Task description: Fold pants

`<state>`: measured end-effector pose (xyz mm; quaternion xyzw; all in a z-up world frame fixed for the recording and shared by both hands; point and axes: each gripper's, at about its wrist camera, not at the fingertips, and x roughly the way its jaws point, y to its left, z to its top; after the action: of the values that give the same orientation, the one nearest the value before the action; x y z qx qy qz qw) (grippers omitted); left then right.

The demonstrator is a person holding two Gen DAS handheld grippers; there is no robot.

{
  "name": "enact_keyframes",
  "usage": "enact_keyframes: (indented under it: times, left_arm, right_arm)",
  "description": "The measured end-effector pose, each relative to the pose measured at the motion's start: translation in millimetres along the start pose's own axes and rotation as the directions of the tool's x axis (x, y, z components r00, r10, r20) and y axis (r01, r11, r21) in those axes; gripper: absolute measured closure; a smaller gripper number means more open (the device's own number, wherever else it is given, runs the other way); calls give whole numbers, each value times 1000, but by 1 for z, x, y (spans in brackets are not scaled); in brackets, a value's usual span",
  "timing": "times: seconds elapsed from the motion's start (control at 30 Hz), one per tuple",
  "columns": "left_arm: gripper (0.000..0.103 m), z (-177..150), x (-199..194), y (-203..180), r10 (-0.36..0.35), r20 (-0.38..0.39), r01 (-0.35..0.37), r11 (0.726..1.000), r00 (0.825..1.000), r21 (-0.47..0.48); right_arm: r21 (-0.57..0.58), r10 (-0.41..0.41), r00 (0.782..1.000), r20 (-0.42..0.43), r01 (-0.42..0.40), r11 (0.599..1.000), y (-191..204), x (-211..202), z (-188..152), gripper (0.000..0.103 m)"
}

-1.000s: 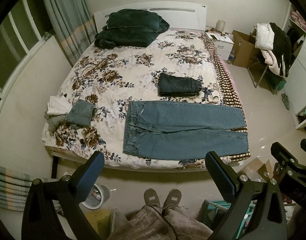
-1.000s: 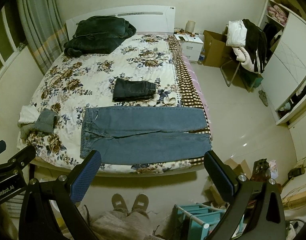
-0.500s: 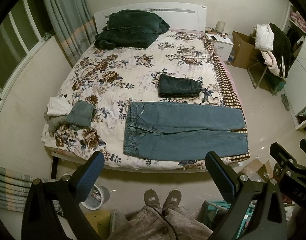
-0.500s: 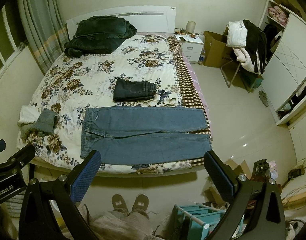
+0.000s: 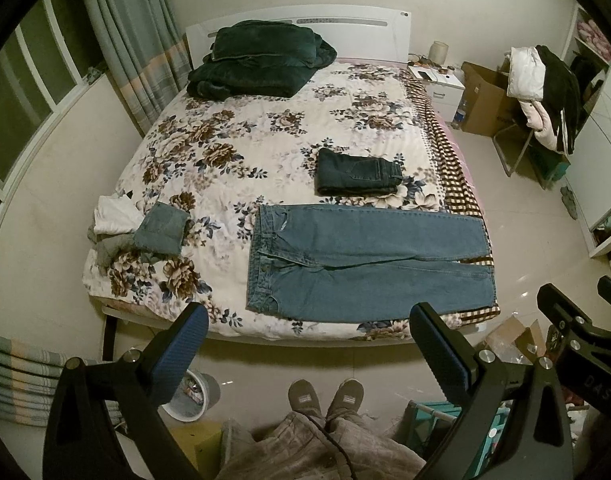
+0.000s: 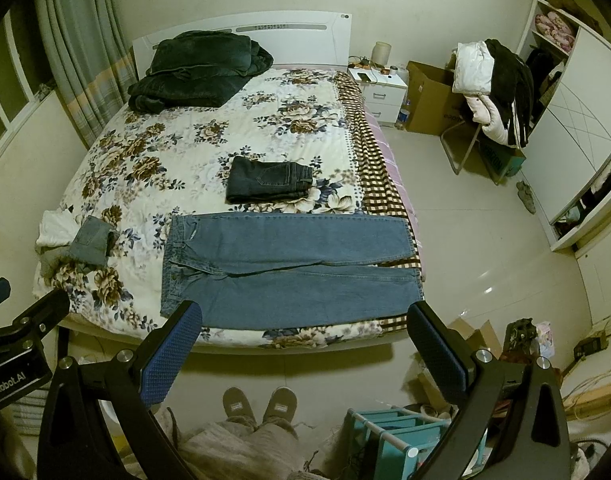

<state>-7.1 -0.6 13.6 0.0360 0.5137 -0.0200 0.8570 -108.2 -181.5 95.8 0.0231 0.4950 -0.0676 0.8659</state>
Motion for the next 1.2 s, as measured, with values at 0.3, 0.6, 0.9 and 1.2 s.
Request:
enact_keyframes:
  times: [0.3, 0.6, 0.9, 1.2]
  left_arm:
    - [0, -1, -3, -4, -4, 0, 4, 1000, 1000, 9]
    - [0, 3, 0, -9, 6, 11, -6, 1000, 1000, 13]
    - [0, 64, 80, 2, 45, 44, -47, 998, 998, 37]
    - [0, 115, 211, -7, 122, -39, -119, 991, 992, 57]
  right_arm:
    - [2, 1, 1000, -4, -1, 1000, 1, 0, -1, 0]
    - [30, -5, 1000, -10, 5, 1000, 10, 9, 4, 0]
    - [61, -108, 994, 4, 108, 992, 15, 74, 29, 0]
    - [47, -193, 980, -49, 195, 980, -20, 236, 78, 0]
